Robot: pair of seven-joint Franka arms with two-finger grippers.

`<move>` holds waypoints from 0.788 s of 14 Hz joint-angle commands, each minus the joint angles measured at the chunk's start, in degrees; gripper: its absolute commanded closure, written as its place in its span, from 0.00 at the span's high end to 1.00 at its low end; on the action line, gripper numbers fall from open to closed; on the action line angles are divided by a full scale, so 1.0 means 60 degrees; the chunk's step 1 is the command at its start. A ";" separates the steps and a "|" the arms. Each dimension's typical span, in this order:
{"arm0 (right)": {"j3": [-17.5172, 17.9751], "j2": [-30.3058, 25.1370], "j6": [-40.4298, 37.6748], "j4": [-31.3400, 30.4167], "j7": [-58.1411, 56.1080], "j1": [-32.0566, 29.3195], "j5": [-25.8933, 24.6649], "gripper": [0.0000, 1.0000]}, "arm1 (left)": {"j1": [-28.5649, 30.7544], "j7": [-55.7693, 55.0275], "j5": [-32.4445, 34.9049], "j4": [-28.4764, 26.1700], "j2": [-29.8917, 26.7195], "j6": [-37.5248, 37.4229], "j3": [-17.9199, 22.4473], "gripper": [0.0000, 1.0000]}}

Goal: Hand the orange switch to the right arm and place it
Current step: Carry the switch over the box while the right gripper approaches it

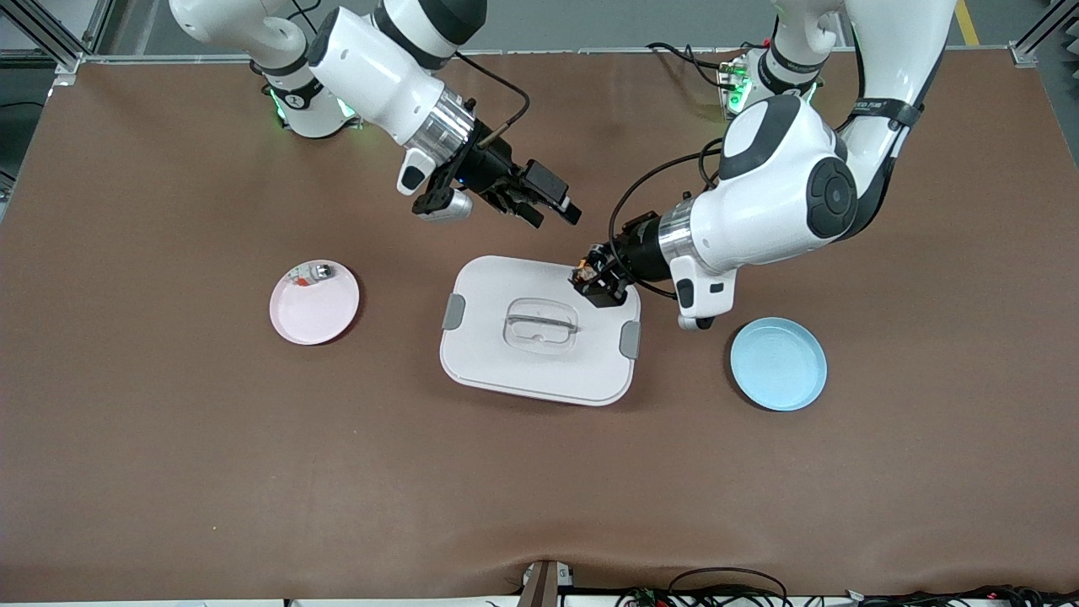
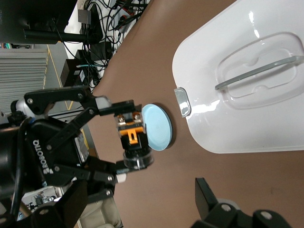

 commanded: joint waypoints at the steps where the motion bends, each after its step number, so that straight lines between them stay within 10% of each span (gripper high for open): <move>1: -0.0058 0.0539 0.0050 0.0734 0.0062 0.0081 0.0219 1.00 | -0.0150 -0.0526 -0.0195 0.0253 0.0111 -0.0180 -0.0018 0.00; 11: -0.0088 0.1170 0.0064 0.1071 -0.0510 0.0052 0.0072 1.00 | -0.0297 -0.0879 -0.0269 0.0443 0.0111 -0.0443 -0.0018 0.00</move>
